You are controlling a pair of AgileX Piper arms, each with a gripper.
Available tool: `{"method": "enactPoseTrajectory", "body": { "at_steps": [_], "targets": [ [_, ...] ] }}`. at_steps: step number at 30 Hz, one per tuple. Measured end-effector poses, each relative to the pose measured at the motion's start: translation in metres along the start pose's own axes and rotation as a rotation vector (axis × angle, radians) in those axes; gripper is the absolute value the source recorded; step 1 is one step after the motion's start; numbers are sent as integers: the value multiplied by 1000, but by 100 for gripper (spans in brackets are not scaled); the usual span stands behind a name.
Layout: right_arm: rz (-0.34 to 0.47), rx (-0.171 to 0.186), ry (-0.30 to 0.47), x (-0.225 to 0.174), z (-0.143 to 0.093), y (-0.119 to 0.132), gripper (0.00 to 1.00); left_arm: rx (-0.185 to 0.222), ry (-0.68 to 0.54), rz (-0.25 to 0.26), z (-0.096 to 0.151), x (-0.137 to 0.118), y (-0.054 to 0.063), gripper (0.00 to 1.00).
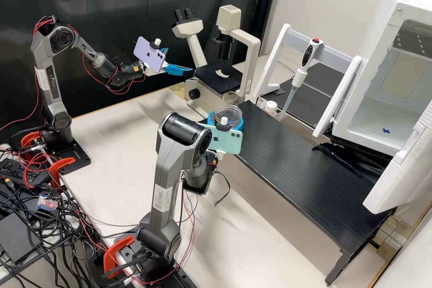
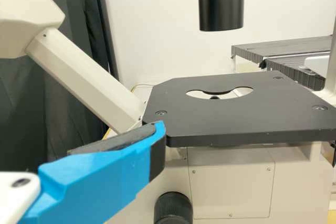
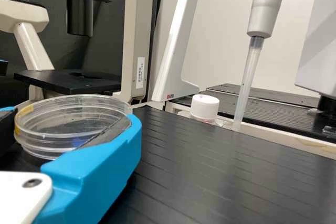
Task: Move the petri dish to the bench
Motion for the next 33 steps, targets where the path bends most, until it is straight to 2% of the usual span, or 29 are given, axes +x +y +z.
{"method": "enactPoseTrajectory", "body": {
  "at_steps": [5,8,15,23,33],
  "targets": [
    [18,-6,-2,-4,5,9,0,0,0,0,0,0,0,100],
    [50,8,-2,-7,7,19,0,0,0,0,0,0,0,100],
    [50,-20,-8,1,13,35,0,0,0,0,0,0,0,100],
    [43,-24,-15,7,14,38,0,0,0,0,0,0,0,100],
    [23,45,-2,8,13,34,0,0,0,0,0,0,0,100]
  ]
}}
